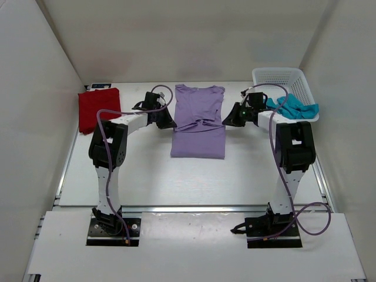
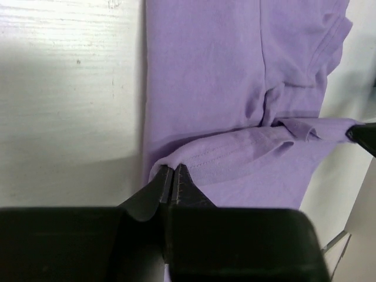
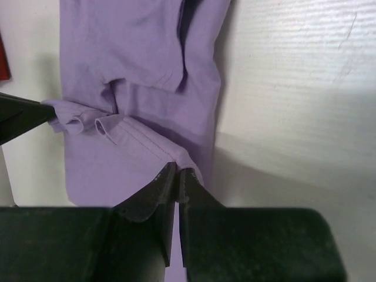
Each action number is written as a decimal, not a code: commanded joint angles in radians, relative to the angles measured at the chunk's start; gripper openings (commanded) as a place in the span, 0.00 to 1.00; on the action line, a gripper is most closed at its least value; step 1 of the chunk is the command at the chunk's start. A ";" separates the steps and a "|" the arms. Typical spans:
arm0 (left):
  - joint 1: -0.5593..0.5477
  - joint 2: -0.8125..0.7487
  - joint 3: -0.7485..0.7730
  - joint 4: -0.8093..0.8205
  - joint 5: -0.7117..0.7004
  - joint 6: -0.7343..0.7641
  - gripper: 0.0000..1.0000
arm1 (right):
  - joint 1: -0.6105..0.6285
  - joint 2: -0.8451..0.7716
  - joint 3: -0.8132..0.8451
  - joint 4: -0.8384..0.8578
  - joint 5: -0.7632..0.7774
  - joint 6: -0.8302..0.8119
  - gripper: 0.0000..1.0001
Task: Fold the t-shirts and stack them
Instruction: Fold the folded rectangular tshirt in 1/3 of the way
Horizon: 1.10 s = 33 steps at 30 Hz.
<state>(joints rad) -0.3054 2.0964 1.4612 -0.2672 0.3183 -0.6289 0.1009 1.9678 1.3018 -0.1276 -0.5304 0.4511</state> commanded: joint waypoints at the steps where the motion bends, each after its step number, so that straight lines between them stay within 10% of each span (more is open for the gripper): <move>1: 0.031 -0.038 0.015 0.062 0.034 -0.029 0.10 | -0.012 0.023 0.070 0.025 -0.017 -0.029 0.03; 11: 0.009 -0.323 -0.258 0.258 -0.015 -0.130 0.27 | 0.031 -0.156 0.053 -0.037 0.136 -0.097 0.47; 17: -0.141 -0.358 -0.493 0.410 -0.033 -0.158 0.27 | 0.138 -0.213 -0.052 0.035 0.188 -0.130 0.00; 33: -0.149 -0.458 -0.871 0.500 -0.004 -0.229 0.20 | 0.339 -0.023 -0.076 0.100 0.158 -0.114 0.00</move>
<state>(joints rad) -0.4557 1.7000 0.6506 0.2691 0.3222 -0.8677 0.4301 1.9419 1.2301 -0.1005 -0.3725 0.3336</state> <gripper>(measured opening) 0.193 0.004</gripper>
